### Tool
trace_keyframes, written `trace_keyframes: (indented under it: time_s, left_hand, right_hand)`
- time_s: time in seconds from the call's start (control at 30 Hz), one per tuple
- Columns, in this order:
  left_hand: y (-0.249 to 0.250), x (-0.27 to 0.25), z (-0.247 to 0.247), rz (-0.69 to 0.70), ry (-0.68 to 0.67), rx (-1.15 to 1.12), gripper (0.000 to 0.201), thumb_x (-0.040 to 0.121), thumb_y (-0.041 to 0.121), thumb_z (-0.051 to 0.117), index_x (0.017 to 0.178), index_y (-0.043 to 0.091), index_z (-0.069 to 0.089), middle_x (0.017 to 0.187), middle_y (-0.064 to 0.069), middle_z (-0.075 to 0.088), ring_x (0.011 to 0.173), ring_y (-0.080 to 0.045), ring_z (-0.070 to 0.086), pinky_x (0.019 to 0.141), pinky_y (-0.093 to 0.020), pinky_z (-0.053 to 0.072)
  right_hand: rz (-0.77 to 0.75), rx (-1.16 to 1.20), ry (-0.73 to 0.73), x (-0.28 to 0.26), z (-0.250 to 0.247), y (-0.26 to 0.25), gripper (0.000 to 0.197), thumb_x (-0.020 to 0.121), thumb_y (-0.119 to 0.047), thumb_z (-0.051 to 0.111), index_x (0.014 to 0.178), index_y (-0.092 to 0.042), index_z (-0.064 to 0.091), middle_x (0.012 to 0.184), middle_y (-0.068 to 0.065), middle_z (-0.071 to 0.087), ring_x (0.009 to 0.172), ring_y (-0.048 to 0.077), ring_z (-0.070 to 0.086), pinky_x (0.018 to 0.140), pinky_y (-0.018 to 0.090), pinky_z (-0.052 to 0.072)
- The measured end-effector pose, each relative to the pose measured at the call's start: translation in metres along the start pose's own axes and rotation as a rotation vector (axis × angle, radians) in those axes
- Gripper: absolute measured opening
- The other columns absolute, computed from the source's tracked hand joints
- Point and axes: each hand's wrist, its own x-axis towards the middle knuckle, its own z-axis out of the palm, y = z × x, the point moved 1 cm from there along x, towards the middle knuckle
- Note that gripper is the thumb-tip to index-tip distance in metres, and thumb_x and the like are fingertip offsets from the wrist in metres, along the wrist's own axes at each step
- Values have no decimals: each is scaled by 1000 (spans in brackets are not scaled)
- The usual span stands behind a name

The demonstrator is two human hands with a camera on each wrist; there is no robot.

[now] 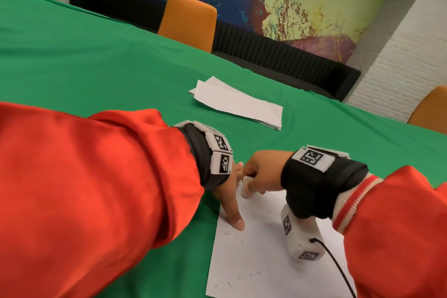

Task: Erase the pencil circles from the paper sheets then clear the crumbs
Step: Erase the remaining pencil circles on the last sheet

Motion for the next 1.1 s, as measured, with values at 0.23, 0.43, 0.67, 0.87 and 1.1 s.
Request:
trace_keyframes:
  time_s: [0.23,0.43,0.67,0.87,1.1]
  left_hand:
    - [0,1,3,-59,-34,44,113,80,63,59,151,15,-14,158,-2,-16,146,-17,-10,116,-36,-3]
    - [0,1,3,-62,-38,35,112,80,62,59,150,15,-15,158,-2,-17,145,-16,-12,116,-35,-4]
    - [1,0,3,-60,-29,33,112,81,62,60,151,14,-14,158,-2,-16,146,-16,-11,116,-35,-4]
    - [0,-1,3,-57,-19,22,113,80,62,60,150,14,-14,158,-2,-17,146,-16,-11,116,-35,-5]
    - [2,-3,3,-44,12,13,112,81,58,63,151,13,-12,159,-3,-13,146,-16,-6,116,-32,0]
  right_hand:
    - [48,-4,52,5,-5,8,21,86,-25,58,99,-12,69,70,-6,59,68,11,53,58,16,38]
    - [32,-23,-33,-4,-2,6,20,86,-31,61,96,-15,69,68,-9,58,61,6,51,61,16,39]
    - [45,18,-37,-3,-1,9,18,85,-31,62,93,-16,69,67,-9,59,61,6,51,62,16,42]
    - [102,19,41,1,-4,14,22,88,-26,58,101,-12,69,63,-10,55,57,4,49,58,14,39]
    - [83,39,-74,-8,0,12,21,86,-25,59,101,-13,70,62,-9,57,53,5,48,58,15,41]
